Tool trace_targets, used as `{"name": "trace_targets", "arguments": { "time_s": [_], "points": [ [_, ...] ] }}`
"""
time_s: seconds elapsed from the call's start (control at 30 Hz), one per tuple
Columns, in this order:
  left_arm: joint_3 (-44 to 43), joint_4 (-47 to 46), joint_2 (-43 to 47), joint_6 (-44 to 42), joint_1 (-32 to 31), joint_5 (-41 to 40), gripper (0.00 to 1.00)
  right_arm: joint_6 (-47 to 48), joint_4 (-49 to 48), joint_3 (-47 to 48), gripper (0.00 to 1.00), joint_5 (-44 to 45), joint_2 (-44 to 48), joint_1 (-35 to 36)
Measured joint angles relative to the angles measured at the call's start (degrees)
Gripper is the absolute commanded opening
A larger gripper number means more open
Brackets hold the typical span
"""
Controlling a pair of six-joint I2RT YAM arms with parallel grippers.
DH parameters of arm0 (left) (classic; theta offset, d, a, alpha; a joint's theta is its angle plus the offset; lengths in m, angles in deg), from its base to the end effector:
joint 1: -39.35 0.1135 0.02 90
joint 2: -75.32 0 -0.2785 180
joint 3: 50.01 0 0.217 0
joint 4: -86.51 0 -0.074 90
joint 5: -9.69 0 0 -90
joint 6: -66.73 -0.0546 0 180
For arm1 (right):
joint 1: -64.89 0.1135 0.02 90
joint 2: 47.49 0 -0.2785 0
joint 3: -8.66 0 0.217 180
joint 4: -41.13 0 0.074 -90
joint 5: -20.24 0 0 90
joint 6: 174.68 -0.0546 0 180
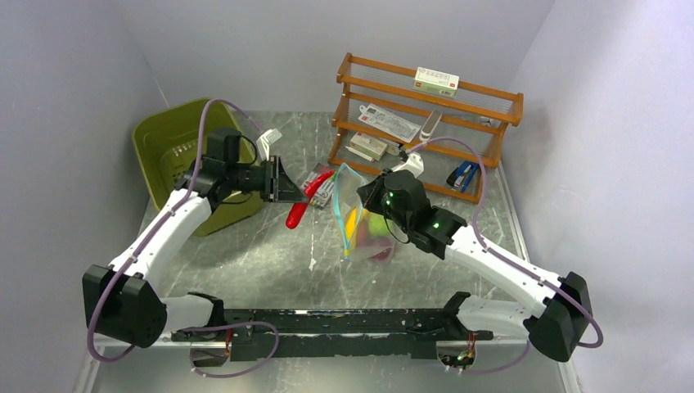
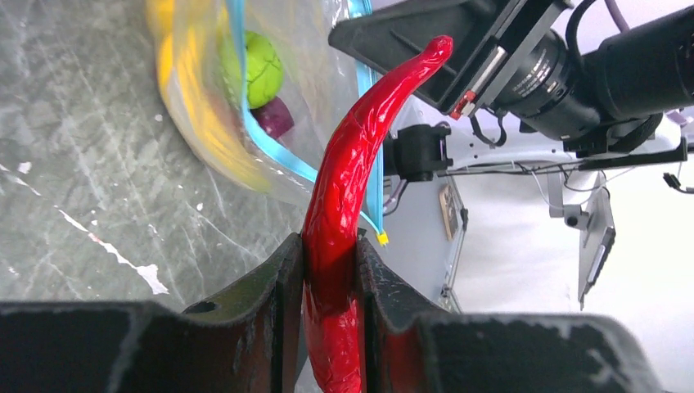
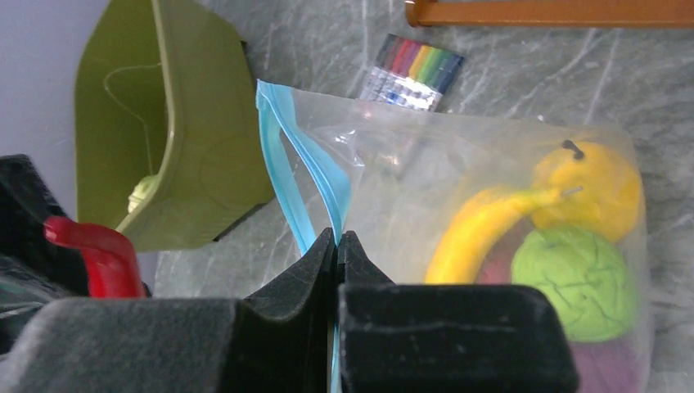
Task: Place the food in the zip-top bag and seal the zipper
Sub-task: Place the fake vegetable in the zipper food storage bag.
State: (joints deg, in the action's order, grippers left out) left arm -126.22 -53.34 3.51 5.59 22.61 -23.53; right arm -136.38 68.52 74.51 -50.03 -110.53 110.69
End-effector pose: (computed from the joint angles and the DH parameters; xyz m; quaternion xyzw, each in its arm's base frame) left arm 0.2107 -0.1111 0.3340 0.1329 0.8015 -0.5455 0.2058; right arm 0.1697 0.1481 0.3202 0.1351 0.8231 0.3052 0.4594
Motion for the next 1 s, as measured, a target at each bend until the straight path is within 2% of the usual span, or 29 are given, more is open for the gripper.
{"name": "trace_targets", "arguments": {
  "time_s": [0.37, 0.63, 1.0],
  "points": [
    [0.66, 0.85, -4.79, -0.31, -4.74, 0.81, 0.16, 1.7, -10.4, -2.6, 0.0, -5.88, 0.66, 0.0],
    [-1.14, 4.09, -9.44, -0.57, -6.03, -2.99, 0.18, 1.97, -14.01, -4.33, 0.0, -8.41, 2.56, 0.0],
    [-1.86, 5.16, -9.9, 1.84, -6.36, -8.61, 0.19, 0.63, -18.69, -6.27, 0.0, -14.08, 1.22, -0.02]
  ]
}}
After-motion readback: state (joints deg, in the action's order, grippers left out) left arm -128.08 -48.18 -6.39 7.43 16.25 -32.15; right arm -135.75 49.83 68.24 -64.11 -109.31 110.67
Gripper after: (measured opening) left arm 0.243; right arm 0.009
